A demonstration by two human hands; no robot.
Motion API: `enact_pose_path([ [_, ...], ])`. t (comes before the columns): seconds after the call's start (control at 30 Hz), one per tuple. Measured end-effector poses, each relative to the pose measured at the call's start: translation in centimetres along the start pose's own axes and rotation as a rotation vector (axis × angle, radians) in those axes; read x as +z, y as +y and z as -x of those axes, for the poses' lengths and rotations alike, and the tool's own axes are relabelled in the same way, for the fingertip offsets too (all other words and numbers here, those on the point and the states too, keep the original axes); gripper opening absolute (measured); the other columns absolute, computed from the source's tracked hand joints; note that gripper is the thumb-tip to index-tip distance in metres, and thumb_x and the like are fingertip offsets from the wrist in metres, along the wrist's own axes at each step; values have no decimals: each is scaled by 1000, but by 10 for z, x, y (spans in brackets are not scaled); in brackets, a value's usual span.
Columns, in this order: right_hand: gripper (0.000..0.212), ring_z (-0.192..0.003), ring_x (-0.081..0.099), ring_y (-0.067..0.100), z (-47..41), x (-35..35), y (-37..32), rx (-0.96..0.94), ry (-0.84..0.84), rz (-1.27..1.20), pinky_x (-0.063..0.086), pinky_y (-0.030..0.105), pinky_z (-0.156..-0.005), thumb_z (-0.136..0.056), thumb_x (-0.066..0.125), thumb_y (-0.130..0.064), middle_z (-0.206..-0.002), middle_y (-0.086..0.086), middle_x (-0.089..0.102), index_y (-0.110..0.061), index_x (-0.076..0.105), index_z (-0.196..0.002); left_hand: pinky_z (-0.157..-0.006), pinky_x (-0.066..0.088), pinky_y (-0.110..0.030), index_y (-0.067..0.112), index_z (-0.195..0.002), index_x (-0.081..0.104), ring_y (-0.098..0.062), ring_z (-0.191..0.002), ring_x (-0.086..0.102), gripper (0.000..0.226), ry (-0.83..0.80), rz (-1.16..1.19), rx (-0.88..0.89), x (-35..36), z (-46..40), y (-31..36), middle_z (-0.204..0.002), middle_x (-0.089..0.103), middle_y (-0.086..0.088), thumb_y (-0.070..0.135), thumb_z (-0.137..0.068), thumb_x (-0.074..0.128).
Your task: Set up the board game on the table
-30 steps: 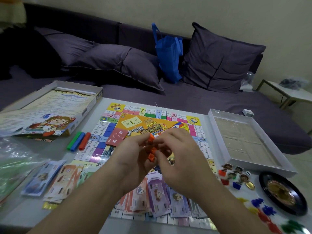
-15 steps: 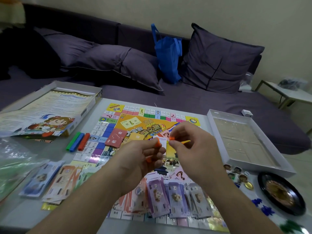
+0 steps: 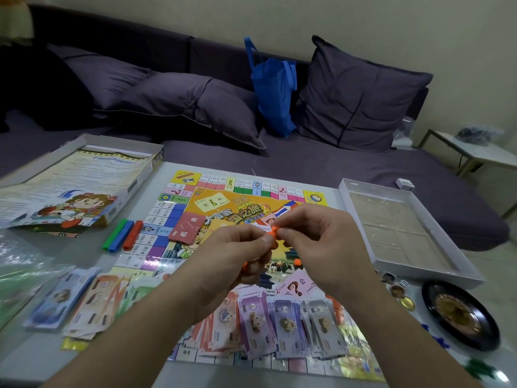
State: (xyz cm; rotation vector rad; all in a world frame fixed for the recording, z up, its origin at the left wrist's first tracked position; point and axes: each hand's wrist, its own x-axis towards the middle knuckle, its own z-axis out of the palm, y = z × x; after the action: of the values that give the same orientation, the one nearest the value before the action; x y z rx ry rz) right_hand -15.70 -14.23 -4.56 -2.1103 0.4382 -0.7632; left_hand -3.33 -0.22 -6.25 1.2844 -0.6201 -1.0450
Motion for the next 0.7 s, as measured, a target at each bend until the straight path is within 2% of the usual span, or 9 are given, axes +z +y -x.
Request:
enact_pose_path([
  [0.13, 20, -87, 76, 12, 1, 2, 1, -30, 32, -11, 63, 27, -79, -90, 78, 2, -87, -8, 78, -17, 82, -93, -54, 35, -26, -3, -101, 68, -14, -59, 42, 19, -35, -41, -4, -3, 0, 1, -78, 54, -10, 15, -103, 61],
  [0.23, 21, -87, 76, 15, 0, 3, 1, -34, 30, -44, 63, 31, -79, -90, 77, 3, -88, -6, 79, -17, 83, -93, -55, 36, -26, -7, -104, 67, -14, -60, 42, 23, -51, -27, -20, -3, 1, 2, -80, 53, -11, 15, -103, 62],
  [0.4, 19, -93, 75, 18, 1, -1, -2, -73, -78, -43, 64, 36, -81, -94, 72, 0, -94, -5, 77, -15, 79, -102, -57, 34, -26, -10, -107, 63, -13, -59, 42, 24, -30, 36, -20, -4, 1, 3, -75, 55, -7, 13, -102, 61],
  [0.5, 23, -100, 74, 20, 3, -5, -5, -113, -179, -46, 62, 37, -87, -90, 79, -4, -103, -4, 75, -15, 74, -110, -56, 37, -25, -9, -108, 65, -13, -59, 43, 24, 9, 23, -17, -6, 1, 3, -72, 55, -5, 13, -101, 62],
  [0.6, 35, -102, 71, 18, 3, -4, -5, -131, -219, 14, 61, 36, -89, -85, 86, -10, -107, -8, 72, -18, 70, -115, -54, 39, -24, -5, -103, 69, -13, -60, 44, 20, 48, 28, -18, -7, -1, 2, -74, 52, -7, 15, -100, 65],
  [0.7, 29, -99, 71, 16, 3, -1, -5, -179, -161, 69, 62, 34, -85, -85, 86, -10, -102, -9, 72, -18, 71, -109, -53, 33, -26, 4, -92, 73, -15, -56, 35, 16, 12, 25, -13, -8, -1, 2, -69, 40, -9, 17, -98, 67],
])
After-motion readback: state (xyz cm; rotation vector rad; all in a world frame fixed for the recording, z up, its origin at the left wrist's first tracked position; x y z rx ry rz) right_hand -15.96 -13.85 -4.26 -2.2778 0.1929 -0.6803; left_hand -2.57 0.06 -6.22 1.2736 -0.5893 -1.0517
